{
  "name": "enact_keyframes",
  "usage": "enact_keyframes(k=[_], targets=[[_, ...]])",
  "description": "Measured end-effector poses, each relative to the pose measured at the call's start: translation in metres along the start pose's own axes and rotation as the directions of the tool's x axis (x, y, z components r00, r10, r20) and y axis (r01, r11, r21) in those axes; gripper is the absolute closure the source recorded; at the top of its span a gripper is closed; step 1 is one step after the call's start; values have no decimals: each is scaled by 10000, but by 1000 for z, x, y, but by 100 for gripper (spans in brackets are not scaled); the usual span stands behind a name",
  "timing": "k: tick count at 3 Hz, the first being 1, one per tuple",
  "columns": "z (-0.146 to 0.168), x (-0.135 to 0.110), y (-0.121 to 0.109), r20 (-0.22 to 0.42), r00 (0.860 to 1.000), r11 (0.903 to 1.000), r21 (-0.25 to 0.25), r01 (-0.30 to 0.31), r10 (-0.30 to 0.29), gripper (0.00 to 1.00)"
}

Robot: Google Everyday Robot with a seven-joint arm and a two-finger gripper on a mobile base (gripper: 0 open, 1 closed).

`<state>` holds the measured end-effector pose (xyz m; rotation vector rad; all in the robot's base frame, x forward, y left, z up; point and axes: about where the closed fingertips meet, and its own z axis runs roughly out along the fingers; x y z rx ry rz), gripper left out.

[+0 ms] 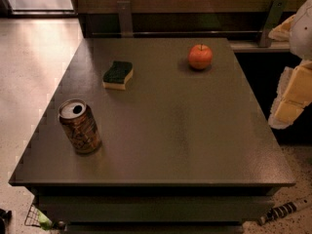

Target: Pick apple

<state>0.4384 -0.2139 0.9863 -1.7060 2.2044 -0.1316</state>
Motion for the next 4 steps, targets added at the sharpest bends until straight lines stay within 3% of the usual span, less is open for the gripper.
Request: enact_keyframes(k=[2,3,4], targets=[[4,0,-8,309,9993,9996,162,-234,229,0],[33,3,-29,1625,9804,9927,275,-1175,1116,0],[66,-5,-49,3586,9131,9765,192,-2149,1939,0]])
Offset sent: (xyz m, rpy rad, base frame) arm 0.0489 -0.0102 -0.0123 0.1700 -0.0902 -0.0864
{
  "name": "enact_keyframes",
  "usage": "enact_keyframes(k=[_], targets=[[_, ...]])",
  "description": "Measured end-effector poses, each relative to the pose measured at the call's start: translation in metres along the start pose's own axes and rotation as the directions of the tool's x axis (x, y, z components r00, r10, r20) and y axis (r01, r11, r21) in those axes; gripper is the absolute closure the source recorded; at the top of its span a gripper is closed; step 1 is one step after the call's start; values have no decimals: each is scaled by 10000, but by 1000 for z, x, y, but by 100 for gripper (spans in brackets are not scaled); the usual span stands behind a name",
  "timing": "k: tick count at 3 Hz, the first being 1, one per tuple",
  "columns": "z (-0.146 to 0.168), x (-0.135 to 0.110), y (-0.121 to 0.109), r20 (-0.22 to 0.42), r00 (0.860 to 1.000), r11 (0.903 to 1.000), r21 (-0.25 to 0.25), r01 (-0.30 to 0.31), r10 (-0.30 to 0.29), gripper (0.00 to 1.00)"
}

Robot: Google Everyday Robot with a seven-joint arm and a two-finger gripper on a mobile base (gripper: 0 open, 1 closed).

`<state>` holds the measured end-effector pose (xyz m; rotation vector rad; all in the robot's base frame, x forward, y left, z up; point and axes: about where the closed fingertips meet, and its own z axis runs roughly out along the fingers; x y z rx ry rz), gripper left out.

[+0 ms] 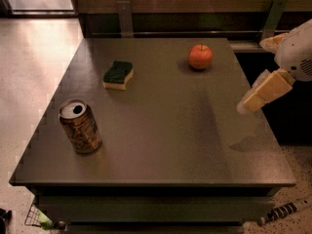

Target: Pick apple

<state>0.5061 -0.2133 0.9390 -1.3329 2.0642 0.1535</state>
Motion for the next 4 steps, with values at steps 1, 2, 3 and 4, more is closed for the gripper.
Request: enact_keyframes(k=[1,2,3,4], targets=[[30,-11,-23,2006,9769,9962,318,-815,735,0],[47,-24,-59,3323,9360,9812,1077,-1603,1164,0],[59,-25,-90,3959,9041,9540,1725,-2453,1609,0],[74,-21,-116,4456,8689,9267,1871,-3259,2156,0]])
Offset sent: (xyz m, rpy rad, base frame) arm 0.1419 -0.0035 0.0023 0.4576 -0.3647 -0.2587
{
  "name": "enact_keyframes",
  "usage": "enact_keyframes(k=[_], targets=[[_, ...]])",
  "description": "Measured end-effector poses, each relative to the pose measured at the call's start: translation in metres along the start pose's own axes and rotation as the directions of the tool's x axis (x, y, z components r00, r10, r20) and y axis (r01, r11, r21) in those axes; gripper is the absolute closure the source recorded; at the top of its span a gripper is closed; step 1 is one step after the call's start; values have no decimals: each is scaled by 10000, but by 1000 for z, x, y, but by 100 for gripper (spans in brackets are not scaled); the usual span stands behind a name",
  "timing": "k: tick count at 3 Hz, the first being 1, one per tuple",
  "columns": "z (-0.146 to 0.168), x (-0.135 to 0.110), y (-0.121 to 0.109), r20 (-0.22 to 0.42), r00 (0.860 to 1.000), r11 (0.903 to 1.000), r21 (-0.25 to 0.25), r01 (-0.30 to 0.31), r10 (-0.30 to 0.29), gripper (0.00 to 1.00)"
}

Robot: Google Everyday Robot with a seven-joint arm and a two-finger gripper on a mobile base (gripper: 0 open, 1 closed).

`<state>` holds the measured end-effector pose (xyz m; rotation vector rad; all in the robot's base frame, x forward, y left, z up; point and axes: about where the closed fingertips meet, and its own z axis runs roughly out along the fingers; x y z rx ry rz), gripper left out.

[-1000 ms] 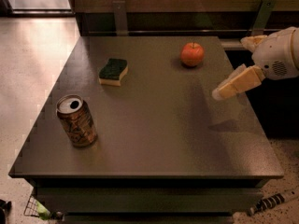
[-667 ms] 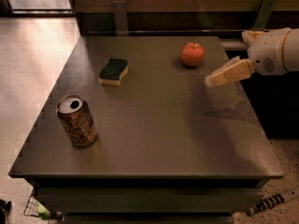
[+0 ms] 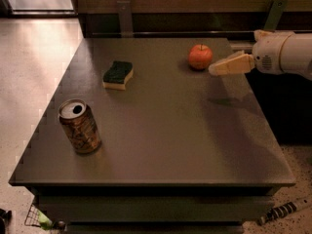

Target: Pick apple

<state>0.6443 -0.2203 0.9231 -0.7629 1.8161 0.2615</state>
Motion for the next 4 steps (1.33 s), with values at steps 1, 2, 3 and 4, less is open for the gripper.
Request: enact_keyframes(k=[1,2,3,4], targets=[[0,0,0,0,10000,10000,0,0,0,0],[34,5,-9,569,9978,9974,-652,-301,338,0],[71,6,-18,1193,9906,9895,-1356,-507,671,0],[108,5,-21,1589,9815,9742,-2138,-718,1072,0]])
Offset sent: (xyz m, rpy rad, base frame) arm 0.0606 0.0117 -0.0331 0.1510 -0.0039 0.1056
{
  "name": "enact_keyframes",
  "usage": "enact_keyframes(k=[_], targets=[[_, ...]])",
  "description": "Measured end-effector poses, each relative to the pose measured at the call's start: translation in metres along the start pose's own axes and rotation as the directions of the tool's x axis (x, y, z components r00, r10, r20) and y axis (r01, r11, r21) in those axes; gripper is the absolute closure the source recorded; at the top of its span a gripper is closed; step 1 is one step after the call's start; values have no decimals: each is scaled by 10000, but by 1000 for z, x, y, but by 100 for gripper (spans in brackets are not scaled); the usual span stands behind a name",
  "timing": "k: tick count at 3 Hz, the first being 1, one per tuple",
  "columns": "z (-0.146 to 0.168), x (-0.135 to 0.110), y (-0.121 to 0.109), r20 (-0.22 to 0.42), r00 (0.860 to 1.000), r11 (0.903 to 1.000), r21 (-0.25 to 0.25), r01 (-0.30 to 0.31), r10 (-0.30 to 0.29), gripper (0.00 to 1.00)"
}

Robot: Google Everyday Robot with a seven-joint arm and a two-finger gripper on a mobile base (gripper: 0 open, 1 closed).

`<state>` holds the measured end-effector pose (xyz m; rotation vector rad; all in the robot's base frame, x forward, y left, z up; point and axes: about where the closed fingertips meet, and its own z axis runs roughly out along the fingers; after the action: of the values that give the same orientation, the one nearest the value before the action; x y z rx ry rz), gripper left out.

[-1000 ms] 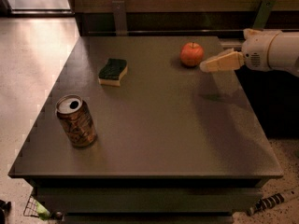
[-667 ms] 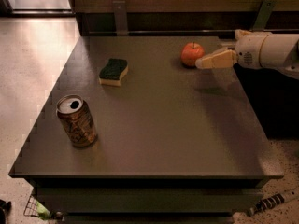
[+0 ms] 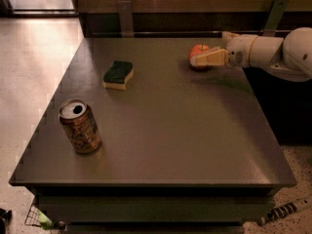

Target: Pick apple

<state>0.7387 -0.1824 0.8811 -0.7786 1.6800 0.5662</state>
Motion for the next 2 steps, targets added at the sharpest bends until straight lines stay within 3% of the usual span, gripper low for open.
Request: enact_keyframes(k=[2], targets=[[31,24,2,236,9979,9957,-716,-583,601,2]])
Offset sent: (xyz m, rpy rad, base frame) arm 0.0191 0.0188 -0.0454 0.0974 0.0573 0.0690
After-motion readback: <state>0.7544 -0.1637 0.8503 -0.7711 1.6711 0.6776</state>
